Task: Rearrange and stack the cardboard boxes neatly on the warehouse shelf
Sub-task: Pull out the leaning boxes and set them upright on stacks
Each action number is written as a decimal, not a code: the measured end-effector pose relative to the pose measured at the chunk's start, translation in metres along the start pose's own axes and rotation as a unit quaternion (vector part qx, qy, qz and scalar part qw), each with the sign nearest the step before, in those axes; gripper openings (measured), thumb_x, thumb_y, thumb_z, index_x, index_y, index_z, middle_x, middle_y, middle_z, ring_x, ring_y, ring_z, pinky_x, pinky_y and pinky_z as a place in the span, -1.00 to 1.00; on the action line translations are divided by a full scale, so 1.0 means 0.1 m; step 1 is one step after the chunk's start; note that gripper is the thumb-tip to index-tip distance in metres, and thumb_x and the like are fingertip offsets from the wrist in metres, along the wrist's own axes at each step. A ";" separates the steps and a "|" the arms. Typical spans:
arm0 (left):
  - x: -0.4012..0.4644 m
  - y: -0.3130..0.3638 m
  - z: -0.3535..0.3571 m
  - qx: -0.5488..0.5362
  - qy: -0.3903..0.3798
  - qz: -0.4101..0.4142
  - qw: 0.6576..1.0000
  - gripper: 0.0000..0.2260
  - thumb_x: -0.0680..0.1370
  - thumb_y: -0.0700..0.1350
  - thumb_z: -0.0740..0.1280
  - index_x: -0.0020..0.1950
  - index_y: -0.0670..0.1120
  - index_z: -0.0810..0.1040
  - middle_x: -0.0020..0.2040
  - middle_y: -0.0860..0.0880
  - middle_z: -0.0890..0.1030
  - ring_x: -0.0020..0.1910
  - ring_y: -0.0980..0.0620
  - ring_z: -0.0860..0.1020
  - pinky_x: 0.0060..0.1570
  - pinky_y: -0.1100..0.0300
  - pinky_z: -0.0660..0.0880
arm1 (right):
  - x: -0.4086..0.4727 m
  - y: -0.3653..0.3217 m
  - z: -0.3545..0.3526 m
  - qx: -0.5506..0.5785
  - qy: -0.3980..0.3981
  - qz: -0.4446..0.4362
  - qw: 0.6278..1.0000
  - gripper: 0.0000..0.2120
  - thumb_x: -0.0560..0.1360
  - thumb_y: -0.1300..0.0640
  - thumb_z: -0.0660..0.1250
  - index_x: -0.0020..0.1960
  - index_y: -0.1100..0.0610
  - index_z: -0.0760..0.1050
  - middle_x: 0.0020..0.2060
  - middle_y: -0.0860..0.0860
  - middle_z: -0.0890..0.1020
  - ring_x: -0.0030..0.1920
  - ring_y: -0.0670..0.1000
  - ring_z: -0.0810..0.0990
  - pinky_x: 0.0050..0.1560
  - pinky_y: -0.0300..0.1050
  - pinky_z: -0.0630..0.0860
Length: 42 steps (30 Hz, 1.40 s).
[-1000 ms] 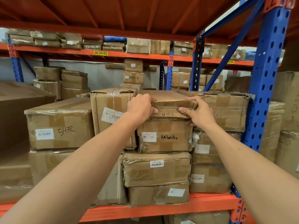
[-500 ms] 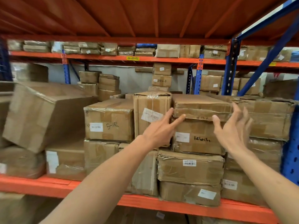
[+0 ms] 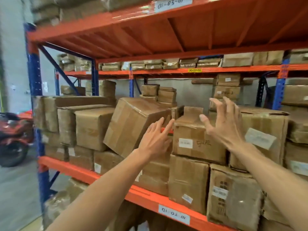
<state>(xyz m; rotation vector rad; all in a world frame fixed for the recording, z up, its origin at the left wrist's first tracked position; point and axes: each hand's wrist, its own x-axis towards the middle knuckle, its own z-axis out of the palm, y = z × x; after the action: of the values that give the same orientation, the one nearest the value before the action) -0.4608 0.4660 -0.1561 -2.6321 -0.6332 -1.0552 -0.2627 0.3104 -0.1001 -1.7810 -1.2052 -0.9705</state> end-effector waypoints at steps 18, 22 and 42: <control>-0.23 -2.53 0.41 -0.190 -0.126 -0.345 0.910 0.17 0.39 0.29 0.50 0.60 0.14 -0.37 0.52 -0.27 0.15 0.47 -0.34 0.26 0.41 -0.27 0.29 | 0.84 -1.77 1.89 0.017 -0.283 -0.027 0.959 -0.22 0.43 -0.51 0.23 0.46 -0.53 -0.19 0.62 0.12 -0.07 0.53 0.43 0.16 0.38 0.48 0.23; -0.11 -2.73 0.61 -0.217 -0.152 -0.352 0.898 0.29 0.30 0.31 0.56 0.54 0.21 -0.47 0.55 -0.31 0.04 0.50 -0.39 0.19 0.44 -0.33 0.23 | 1.09 -1.93 2.27 -0.003 -0.302 -0.050 0.952 -0.14 0.38 -0.53 0.28 0.46 -0.54 -0.23 0.61 0.18 -0.05 0.50 0.47 0.19 0.37 0.49 0.26; 0.22 -3.00 0.98 -0.228 -0.141 -0.216 0.939 0.25 0.35 0.22 0.57 0.44 0.33 -0.54 0.43 -0.33 0.19 0.42 -0.38 0.24 0.27 -0.46 0.27 | 1.52 -2.05 2.48 -0.049 -0.383 -0.022 0.922 -0.14 0.25 -0.33 0.60 0.29 -0.32 0.08 0.07 -0.09 0.50 0.01 -0.03 0.53 -0.02 0.04 0.52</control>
<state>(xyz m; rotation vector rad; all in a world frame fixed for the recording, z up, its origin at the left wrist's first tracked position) -0.5303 0.7723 -0.1931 -3.1742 -1.2040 -1.0385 -0.3746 0.6414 -0.0331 -2.3212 -1.6812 -0.3339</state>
